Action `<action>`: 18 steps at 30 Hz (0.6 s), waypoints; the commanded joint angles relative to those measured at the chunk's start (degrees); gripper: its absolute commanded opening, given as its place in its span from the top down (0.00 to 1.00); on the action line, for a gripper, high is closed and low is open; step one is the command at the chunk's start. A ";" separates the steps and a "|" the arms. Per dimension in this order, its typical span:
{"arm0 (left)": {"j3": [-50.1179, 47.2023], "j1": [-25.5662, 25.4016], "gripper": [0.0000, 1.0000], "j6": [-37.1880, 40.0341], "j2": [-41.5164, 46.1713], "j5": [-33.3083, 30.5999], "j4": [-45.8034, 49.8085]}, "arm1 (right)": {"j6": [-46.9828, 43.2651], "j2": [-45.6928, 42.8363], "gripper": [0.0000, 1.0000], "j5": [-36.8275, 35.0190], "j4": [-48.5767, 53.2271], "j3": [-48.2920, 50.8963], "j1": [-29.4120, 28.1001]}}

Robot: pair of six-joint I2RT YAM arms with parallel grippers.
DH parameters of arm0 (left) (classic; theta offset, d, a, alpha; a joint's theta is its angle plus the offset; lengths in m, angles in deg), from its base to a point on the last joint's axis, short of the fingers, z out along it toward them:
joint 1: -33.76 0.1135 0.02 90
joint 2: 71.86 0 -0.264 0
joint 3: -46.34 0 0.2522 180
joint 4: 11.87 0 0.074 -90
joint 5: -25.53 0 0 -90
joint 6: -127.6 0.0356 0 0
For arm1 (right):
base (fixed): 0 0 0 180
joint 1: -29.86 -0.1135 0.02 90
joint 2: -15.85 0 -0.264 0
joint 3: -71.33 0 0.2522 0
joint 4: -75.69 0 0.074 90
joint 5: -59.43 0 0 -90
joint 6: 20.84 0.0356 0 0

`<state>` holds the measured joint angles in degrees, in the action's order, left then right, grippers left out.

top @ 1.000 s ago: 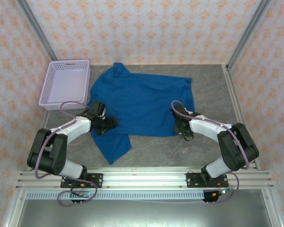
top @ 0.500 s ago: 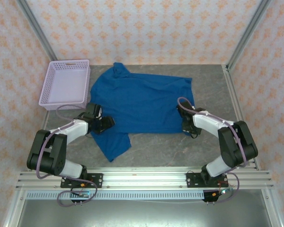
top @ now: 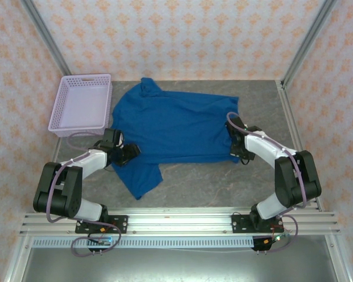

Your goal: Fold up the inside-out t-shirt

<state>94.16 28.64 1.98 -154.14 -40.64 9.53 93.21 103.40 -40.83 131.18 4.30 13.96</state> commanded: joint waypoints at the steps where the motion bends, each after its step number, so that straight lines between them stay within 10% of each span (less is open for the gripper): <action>1: -3.04 0.82 0.43 0.11 -3.15 -2.72 4.18 | -2.55 -2.83 0.96 -5.62 5.57 -2.15 2.13; 18: -2.80 0.67 0.43 0.63 -3.58 -1.87 4.14 | -10.98 -6.35 0.70 -15.97 11.71 -9.24 2.75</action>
<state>94.12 28.64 2.00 -154.77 -39.35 7.87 83.40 96.91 -52.48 139.62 -4.47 16.21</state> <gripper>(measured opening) 0.570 0.281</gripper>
